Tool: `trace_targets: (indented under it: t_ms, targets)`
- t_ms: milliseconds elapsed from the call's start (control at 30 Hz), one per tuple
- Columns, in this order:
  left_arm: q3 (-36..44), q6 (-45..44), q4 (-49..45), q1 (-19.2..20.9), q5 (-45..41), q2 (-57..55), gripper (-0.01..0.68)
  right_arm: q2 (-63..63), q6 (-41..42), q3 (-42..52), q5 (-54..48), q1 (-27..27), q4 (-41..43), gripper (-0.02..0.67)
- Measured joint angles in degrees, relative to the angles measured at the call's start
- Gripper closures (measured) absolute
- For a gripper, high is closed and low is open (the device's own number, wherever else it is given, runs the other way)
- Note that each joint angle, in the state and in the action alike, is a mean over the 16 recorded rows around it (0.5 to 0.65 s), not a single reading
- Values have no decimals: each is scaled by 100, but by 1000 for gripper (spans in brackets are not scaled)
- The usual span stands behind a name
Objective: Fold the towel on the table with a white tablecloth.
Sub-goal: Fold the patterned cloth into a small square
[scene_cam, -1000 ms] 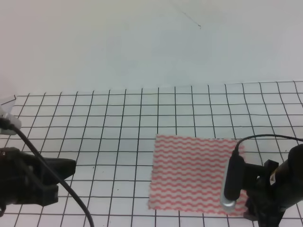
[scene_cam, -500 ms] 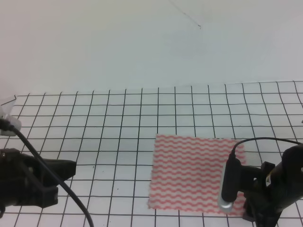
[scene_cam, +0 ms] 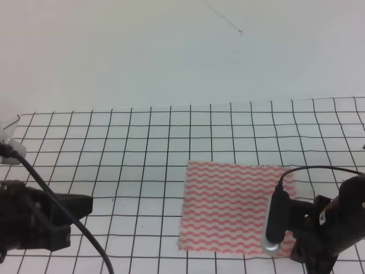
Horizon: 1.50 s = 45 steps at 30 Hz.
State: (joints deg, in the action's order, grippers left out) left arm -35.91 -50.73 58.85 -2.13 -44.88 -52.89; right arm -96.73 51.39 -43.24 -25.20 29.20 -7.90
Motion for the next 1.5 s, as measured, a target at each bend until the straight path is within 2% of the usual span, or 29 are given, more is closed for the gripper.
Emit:
trace_targets:
  t_ms: [467, 900, 1500]
  targets:
    - [0, 1, 2, 0, 107, 0, 672, 289, 8, 0, 193, 0, 123, 646]
    - [0, 1, 29, 0, 609, 0, 672, 144, 12, 0, 1553, -81, 317, 647]
    - [0, 10, 33, 0, 609, 0, 672, -256, 12, 0, 3127, -453, 151, 648]
